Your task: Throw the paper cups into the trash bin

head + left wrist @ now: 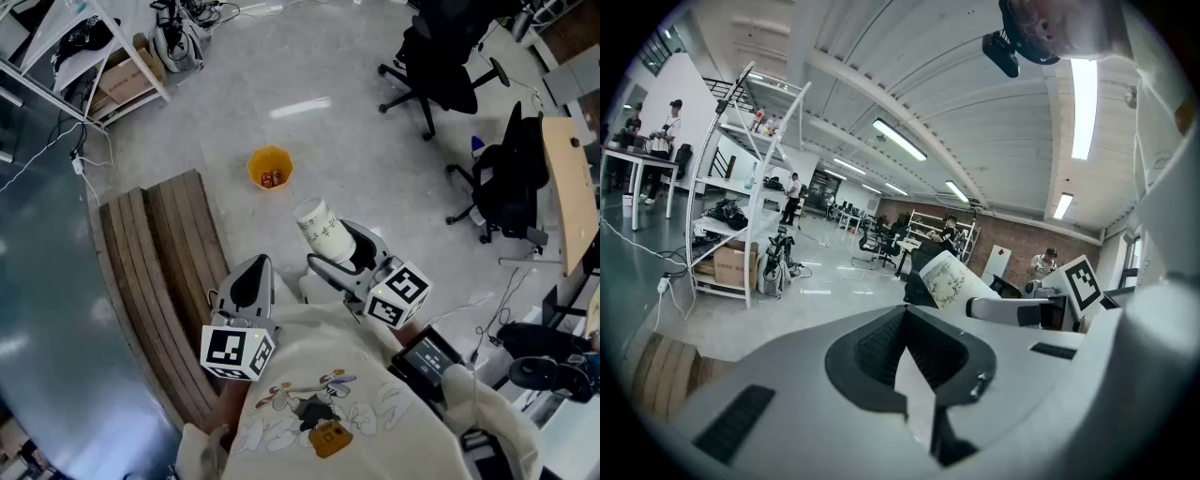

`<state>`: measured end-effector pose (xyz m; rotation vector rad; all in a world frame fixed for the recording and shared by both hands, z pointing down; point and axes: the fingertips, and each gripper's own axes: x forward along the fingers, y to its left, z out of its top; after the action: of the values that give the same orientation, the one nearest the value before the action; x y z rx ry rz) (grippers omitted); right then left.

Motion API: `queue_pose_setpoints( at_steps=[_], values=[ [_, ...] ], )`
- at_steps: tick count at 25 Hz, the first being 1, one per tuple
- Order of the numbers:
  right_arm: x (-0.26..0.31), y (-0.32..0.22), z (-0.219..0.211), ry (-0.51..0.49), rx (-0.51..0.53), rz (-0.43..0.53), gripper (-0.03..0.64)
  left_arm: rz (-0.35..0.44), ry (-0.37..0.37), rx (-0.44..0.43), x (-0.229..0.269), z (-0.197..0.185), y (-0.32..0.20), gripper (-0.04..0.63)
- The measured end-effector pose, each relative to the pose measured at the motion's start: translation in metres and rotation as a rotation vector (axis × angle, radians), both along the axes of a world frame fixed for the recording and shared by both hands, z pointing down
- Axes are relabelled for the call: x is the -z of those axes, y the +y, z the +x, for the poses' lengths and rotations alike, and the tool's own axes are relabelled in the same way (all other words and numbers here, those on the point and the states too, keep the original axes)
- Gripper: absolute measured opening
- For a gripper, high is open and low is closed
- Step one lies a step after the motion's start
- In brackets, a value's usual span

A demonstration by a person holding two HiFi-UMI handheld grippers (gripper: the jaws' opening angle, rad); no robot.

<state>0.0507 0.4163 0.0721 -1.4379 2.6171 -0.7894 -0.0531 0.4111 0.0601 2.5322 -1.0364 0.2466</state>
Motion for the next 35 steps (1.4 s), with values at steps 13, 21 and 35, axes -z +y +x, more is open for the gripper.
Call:
queue_pose_setpoints(
  at_steps=[13,21,35],
  values=[
    [0.009,0.02,0.011,-0.032,0.013,0.009,0.371,-0.011,0.041,-0.02,0.007,0.024,0.006,0.006],
    [0.022,0.018,0.033,-0.137,0.032,0.024,0.371,-0.008,0.031,-0.011,0.009,0.049,0.009,0.006],
    [-0.011,-0.009,0.071,-0.052,0.13,-0.039,0.373,-0.083,0.007,0.104,-0.014,0.061,-0.012,0.006]
  ],
)
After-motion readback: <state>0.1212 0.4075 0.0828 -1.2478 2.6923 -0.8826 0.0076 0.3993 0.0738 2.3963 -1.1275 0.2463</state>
